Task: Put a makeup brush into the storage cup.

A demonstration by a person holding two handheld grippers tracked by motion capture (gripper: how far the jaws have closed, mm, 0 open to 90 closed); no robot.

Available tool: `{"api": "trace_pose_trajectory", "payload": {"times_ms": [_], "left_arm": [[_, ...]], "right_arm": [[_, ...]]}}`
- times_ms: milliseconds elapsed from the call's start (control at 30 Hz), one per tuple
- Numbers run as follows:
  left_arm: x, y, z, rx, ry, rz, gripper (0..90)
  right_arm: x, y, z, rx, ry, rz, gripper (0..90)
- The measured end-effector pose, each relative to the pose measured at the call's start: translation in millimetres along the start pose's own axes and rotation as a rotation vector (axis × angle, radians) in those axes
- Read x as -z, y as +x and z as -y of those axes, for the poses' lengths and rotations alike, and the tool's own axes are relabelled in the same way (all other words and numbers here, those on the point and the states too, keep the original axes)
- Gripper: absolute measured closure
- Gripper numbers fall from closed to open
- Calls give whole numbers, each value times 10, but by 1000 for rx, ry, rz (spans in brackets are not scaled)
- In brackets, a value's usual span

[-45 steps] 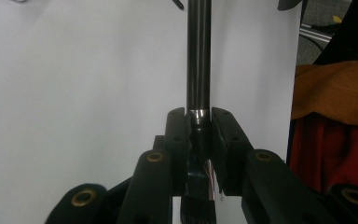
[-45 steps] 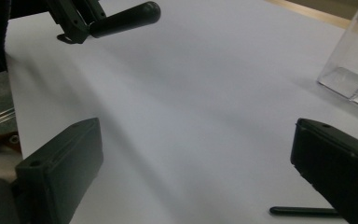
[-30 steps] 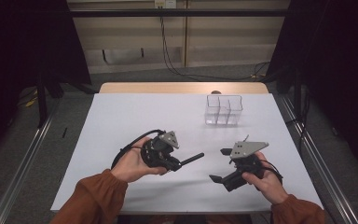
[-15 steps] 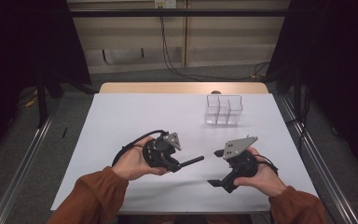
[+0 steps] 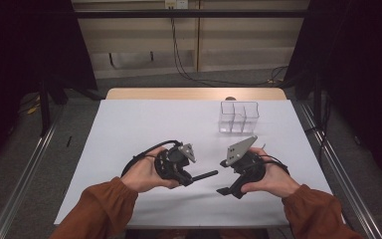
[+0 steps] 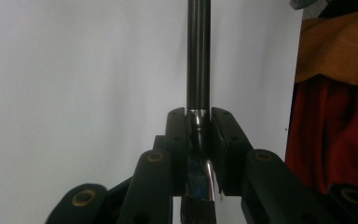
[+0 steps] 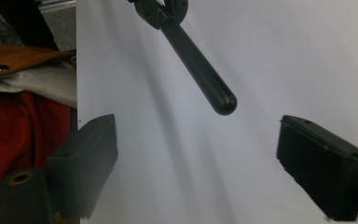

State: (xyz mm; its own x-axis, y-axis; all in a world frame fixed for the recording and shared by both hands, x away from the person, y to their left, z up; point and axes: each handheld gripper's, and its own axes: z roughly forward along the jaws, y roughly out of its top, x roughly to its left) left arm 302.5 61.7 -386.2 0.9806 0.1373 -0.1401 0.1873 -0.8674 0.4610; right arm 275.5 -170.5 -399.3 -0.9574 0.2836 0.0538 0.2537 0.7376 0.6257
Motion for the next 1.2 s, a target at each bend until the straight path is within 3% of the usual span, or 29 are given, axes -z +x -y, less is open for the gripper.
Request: {"api": "trace_pose_trajectory", "payload": {"times_ms": [300, 767, 967, 1200], "left_arm": [[-35, -3, -9, -10, 29, 15, 779], [-69, -1, -10, -12, 53, 35, 780], [-30, 20, 9, -6, 34, 33, 780], [-9, 20, 3, -12, 31, 30, 780]], "right_arm": [[-174, -124, -75, 23, 118, -97, 181], [-233, -193, -279, 61, 225, -127, 279], [-285, -186, -314, 81, 241, -150, 399], [-311, -179, -380, 110, 239, -149, 445]]}}
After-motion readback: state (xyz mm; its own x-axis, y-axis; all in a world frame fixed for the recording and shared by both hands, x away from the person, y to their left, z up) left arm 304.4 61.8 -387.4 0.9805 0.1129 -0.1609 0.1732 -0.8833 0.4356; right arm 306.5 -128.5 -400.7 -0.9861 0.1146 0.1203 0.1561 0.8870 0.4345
